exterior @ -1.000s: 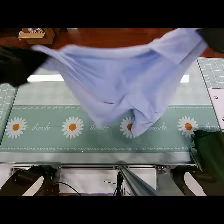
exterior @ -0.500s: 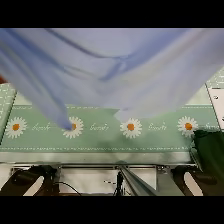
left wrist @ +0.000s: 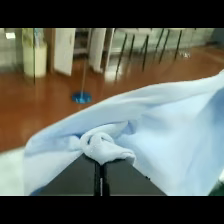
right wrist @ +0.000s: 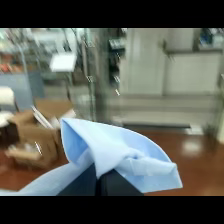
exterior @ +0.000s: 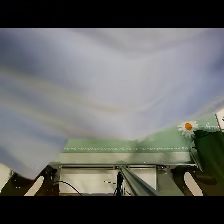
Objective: Fold the shirts.
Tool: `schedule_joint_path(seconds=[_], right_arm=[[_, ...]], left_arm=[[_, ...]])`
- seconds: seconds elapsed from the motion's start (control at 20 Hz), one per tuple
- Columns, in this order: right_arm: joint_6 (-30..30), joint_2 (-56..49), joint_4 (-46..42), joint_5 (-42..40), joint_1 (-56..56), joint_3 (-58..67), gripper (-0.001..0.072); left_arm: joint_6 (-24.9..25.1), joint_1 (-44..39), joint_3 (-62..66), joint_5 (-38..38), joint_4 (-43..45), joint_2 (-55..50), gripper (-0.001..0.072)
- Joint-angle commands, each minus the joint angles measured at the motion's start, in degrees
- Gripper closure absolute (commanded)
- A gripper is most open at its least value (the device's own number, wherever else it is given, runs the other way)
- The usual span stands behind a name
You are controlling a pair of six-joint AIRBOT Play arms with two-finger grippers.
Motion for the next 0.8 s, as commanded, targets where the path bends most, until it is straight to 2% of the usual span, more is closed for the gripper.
schedule_joint_path(seconds=[0.0, 0.15, 0.3, 0.4, 0.55, 0.75], right_arm=[[1.6, -0.7, -11.3, 19.7, 0.0, 1.6, 0.0689], [-0.3, -6.0, -14.4, 38.2, 0.0, 1.5, 0.0688], [-1.7, -13.4, -13.8, 37.6, 0.3, 0.7, 0.0688], [-2.8, -20.4, -14.6, 33.9, 0.3, 0.7, 0.0688], [-3.0, -33.4, -12.3, 20.7, 0.3, 0.7, 0.0688], [-3.0, -49.3, -4.8, 9.9, 0.3, 0.7, 0.0688]], left_arm=[[-6.4, 0.0, 0.0, -13.6, 1.4, -0.3, 0.0688], [-8.0, 0.0, -3.9, -20.5, 4.0, -1.5, 0.0688], [-7.4, 0.0, -14.4, -21.2, 7.0, -2.4, 0.0688], [-5.4, 0.0, -23.2, -16.1, 9.8, -3.3, 0.0688], [-1.3, 0.0, -33.1, -2.4, 13.6, -7.0, 0.0687], [6.0, 0.3, -37.7, 13.5, 19.8, -18.0, 0.0686]])
